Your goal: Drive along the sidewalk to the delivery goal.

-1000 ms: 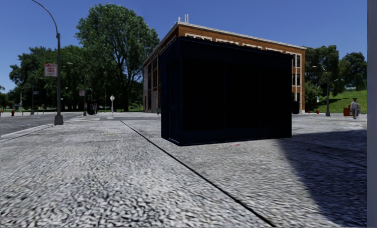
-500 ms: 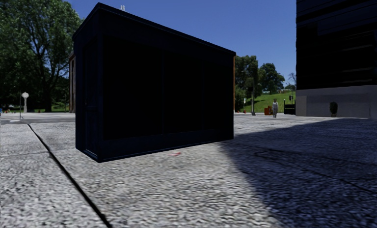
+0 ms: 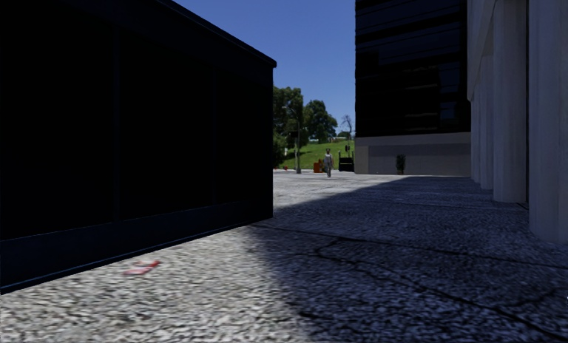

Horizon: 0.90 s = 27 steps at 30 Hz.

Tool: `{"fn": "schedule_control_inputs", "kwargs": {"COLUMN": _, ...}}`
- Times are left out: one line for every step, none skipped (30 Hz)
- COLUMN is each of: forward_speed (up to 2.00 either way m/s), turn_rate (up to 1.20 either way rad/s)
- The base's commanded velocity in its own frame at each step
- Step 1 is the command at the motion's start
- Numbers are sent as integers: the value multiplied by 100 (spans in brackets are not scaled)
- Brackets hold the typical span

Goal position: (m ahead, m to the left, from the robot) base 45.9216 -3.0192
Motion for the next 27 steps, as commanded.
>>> {"fn": "schedule_control_inputs", "kwargs": {"forward_speed": 200, "turn_rate": -67}}
{"fn": "schedule_control_inputs", "kwargs": {"forward_speed": 200, "turn_rate": -67}}
{"fn": "schedule_control_inputs", "kwargs": {"forward_speed": 200, "turn_rate": -61}}
{"fn": "schedule_control_inputs", "kwargs": {"forward_speed": 200, "turn_rate": -45}}
{"fn": "schedule_control_inputs", "kwargs": {"forward_speed": 200, "turn_rate": -1}}
{"fn": "schedule_control_inputs", "kwargs": {"forward_speed": 200, "turn_rate": -1}}
{"fn": "schedule_control_inputs", "kwargs": {"forward_speed": 200, "turn_rate": 0}}
{"fn": "schedule_control_inputs", "kwargs": {"forward_speed": 200, "turn_rate": 0}}
{"fn": "schedule_control_inputs", "kwargs": {"forward_speed": 200, "turn_rate": 0}}
{"fn": "schedule_control_inputs", "kwargs": {"forward_speed": 200, "turn_rate": 0}}
{"fn": "schedule_control_inputs", "kwargs": {"forward_speed": 200, "turn_rate": 0}}
{"fn": "schedule_control_inputs", "kwargs": {"forward_speed": 200, "turn_rate": 0}}
{"fn": "schedule_control_inputs", "kwargs": {"forward_speed": 200, "turn_rate": 0}}
{"fn": "schedule_control_inputs", "kwargs": {"forward_speed": 200, "turn_rate": 0}}
{"fn": "schedule_control_inputs", "kwargs": {"forward_speed": 200, "turn_rate": 0}}
{"fn": "schedule_control_inputs", "kwargs": {"forward_speed": 200, "turn_rate": 0}}
{"fn": "schedule_control_inputs", "kwargs": {"forward_speed": 200, "turn_rate": 0}}
{"fn": "schedule_control_inputs", "kwargs": {"forward_speed": 200, "turn_rate": 0}}
{"fn": "schedule_control_inputs", "kwargs": {"forward_speed": 200, "turn_rate": 0}}
{"fn": "schedule_control_inputs", "kwargs": {"forward_speed": 200, "turn_rate": 0}}
{"fn": "schedule_control_inputs", "kwargs": {"forward_speed": 200, "turn_rate": 0}}
{"fn": "schedule_control_inputs", "kwargs": {"forward_speed": 200, "turn_rate": 0}}
{"fn": "schedule_control_inputs", "kwargs": {"forward_speed": 200, "turn_rate": -8}}
{"fn": "schedule_control_inputs", "kwargs": {"forward_speed": 200, "turn_rate": -24}}
{"fn": "schedule_control_inputs", "kwargs": {"forward_speed": 200, "turn_rate": -24}}
{"fn": "schedule_control_inputs", "kwargs": {"forward_speed": 200, "turn_rate": -39}}
{"fn": "schedule_control_inputs", "kwargs": {"forward_speed": 200, "turn_rate": -45}}
